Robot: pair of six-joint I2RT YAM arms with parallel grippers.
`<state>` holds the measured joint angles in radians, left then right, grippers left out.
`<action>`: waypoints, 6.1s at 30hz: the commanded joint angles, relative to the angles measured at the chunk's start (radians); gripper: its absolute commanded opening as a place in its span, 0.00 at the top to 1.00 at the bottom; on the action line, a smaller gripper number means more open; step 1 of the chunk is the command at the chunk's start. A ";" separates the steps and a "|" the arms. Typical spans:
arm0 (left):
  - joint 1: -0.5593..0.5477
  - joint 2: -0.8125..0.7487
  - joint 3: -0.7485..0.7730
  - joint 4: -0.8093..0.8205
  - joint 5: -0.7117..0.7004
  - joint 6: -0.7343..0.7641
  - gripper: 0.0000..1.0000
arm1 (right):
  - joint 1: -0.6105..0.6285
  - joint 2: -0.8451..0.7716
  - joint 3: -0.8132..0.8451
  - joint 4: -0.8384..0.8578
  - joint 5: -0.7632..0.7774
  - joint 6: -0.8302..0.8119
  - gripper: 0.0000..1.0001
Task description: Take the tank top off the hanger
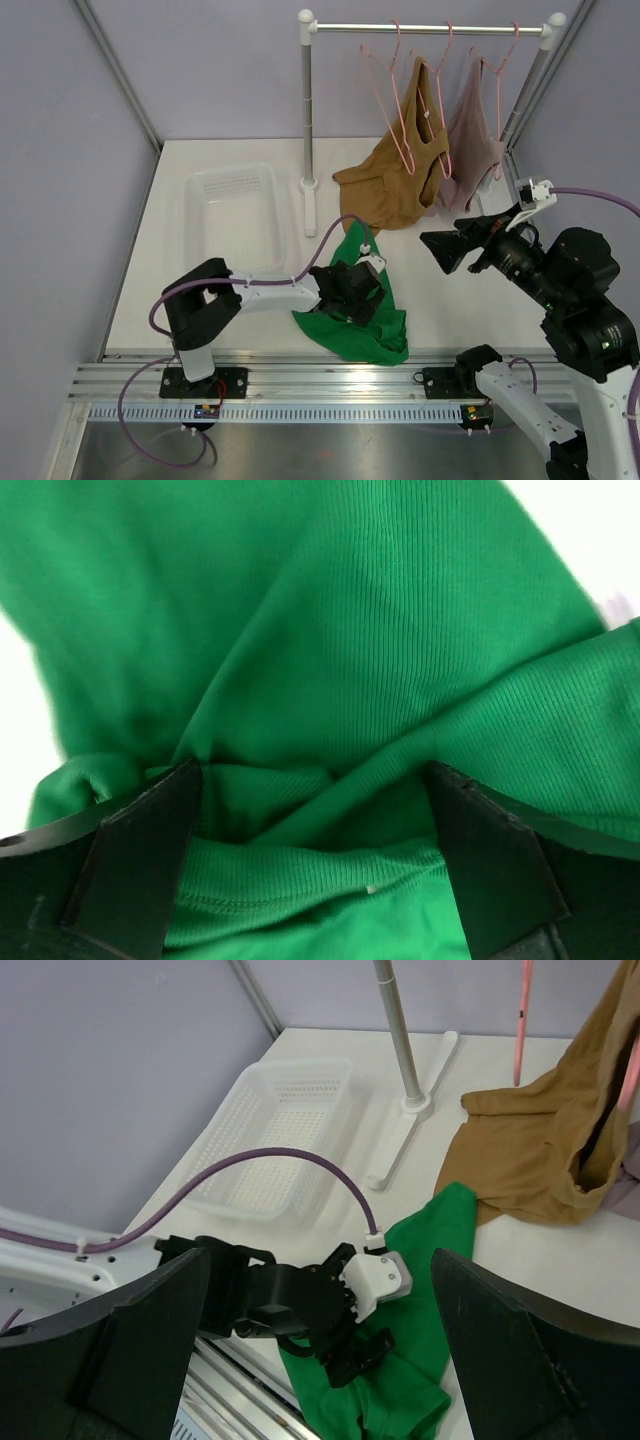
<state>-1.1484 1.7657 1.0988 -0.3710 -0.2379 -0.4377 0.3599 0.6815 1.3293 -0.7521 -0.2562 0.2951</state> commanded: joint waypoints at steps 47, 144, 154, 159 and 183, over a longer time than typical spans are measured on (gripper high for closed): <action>0.950 -0.261 0.546 -0.502 0.178 0.151 0.78 | 0.002 0.076 0.011 0.127 0.222 0.033 0.00; 0.763 -1.131 -0.107 -0.287 0.219 0.082 0.01 | -0.164 0.385 0.505 -0.268 0.104 -0.179 1.00; 0.609 -0.990 0.045 0.003 0.351 -0.010 0.01 | -0.164 0.030 0.237 -0.372 -0.191 -0.177 1.00; 0.407 -0.924 0.049 0.137 0.241 0.036 0.01 | -0.165 -0.069 0.140 -0.348 -0.346 -0.151 1.00; 0.024 -0.545 0.110 0.366 -0.120 0.294 0.62 | -0.164 -0.048 0.024 -0.162 -0.594 -0.047 1.00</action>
<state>-1.1206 1.2285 1.1526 -0.1009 -0.2985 -0.1600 0.1997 0.6418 1.3430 -0.9825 -0.8150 0.2504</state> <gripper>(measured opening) 0.415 0.088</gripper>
